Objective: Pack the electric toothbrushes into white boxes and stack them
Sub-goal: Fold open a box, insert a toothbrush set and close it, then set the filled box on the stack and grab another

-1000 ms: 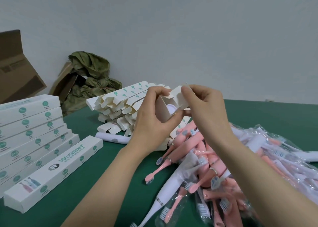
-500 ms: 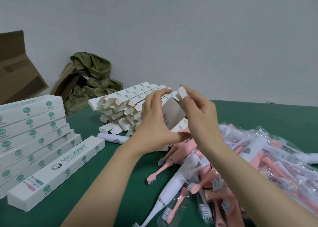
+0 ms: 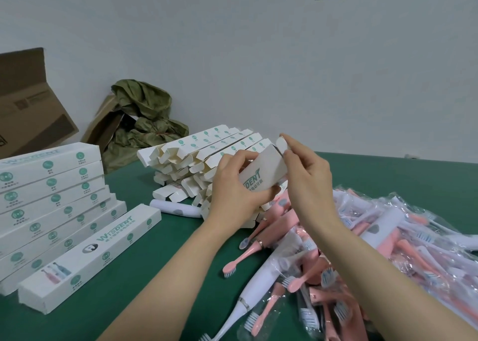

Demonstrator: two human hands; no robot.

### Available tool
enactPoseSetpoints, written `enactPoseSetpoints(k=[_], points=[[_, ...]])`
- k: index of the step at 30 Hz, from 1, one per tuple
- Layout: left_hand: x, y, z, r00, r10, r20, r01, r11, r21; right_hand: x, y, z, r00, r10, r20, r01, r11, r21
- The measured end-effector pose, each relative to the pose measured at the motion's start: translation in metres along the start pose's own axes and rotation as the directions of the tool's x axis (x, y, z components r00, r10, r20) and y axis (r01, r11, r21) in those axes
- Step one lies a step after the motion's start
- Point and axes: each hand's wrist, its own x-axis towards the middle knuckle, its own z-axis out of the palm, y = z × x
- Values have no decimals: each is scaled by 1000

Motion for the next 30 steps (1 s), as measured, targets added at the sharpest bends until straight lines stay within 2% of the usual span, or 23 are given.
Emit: enactPoseSetpoints(k=[4, 12, 16, 19, 22, 24, 25, 27, 30], points=[[1, 2, 1, 999, -36, 0, 36, 999, -31, -2, 1, 0, 998, -58, -2, 58, 996, -70], [0, 4, -1, 999, -30, -28, 29, 999, -28, -3, 8, 4, 962, -251, 107, 272, 922, -277], [1, 4, -1, 997, -38, -65, 35, 999, -39, -1, 10, 2, 926, -272, 263, 360, 847, -391], [2, 10, -2, 995, 1, -100, 3, 999, 38, 4, 4, -7, 928, -229, 293, 326, 881, -344], [6, 19, -11, 989, 103, -104, -82, 978, 190, 7, -4, -16, 971, -170, 167, 205, 953, -222], [15, 20, -28, 994, 93, -62, -62, 918, 392, 9, -9, -20, 989, -118, 85, 134, 968, -212], [20, 17, -41, 998, 53, -39, -25, 854, 519, 11, -9, -20, 991, -94, 90, 114, 961, -251], [26, 6, -74, 999, -49, -20, 50, 712, 700, 13, -6, -21, 986, -36, 163, 100, 907, -409], [22, -14, -123, 964, -263, -49, 192, 552, 811, 10, 2, -18, 944, 103, 315, 120, 779, -615]])
